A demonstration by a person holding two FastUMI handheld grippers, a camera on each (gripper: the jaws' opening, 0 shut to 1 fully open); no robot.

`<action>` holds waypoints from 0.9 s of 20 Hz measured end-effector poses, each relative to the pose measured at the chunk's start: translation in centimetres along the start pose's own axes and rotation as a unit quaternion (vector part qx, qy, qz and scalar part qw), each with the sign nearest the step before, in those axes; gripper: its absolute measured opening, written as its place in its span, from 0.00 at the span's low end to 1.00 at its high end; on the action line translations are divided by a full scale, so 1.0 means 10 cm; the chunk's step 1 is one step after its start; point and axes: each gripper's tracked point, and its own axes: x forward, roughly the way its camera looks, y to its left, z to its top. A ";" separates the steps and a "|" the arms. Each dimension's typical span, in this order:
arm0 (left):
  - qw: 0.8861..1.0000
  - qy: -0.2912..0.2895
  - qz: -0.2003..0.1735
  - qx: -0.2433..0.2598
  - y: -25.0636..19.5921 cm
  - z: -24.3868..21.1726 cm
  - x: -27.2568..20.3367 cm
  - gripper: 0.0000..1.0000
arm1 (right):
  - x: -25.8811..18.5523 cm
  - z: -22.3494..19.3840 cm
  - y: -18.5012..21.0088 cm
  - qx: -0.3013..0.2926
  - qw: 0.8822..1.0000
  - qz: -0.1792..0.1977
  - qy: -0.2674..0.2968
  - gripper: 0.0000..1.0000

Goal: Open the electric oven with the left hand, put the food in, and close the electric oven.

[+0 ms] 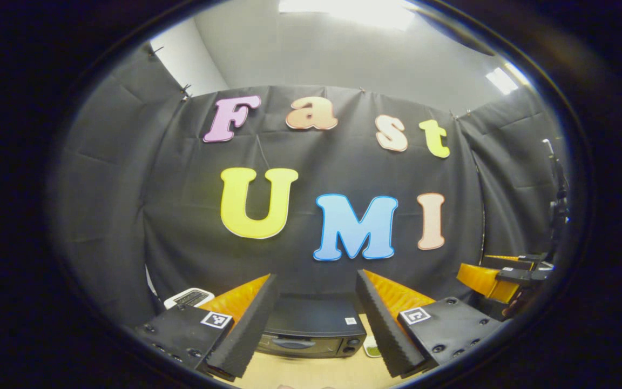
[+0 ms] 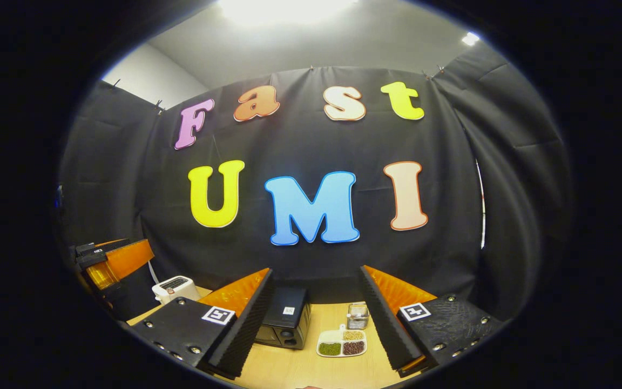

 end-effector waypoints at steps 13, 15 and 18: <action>0.999 -0.008 -0.039 -0.013 0.68 0.10 -0.09 0.93 | -0.22 0.11 0.57 0.006 1.000 -0.018 0.000 0.95; 0.999 -0.009 -0.047 -0.016 0.79 0.10 -0.09 1.00 | -0.25 0.11 0.61 0.003 1.000 -0.026 0.002 0.95; 0.998 -0.009 -0.057 -0.022 0.91 0.08 -0.10 0.92 | -0.32 0.15 0.71 0.007 0.999 -0.037 -0.002 0.95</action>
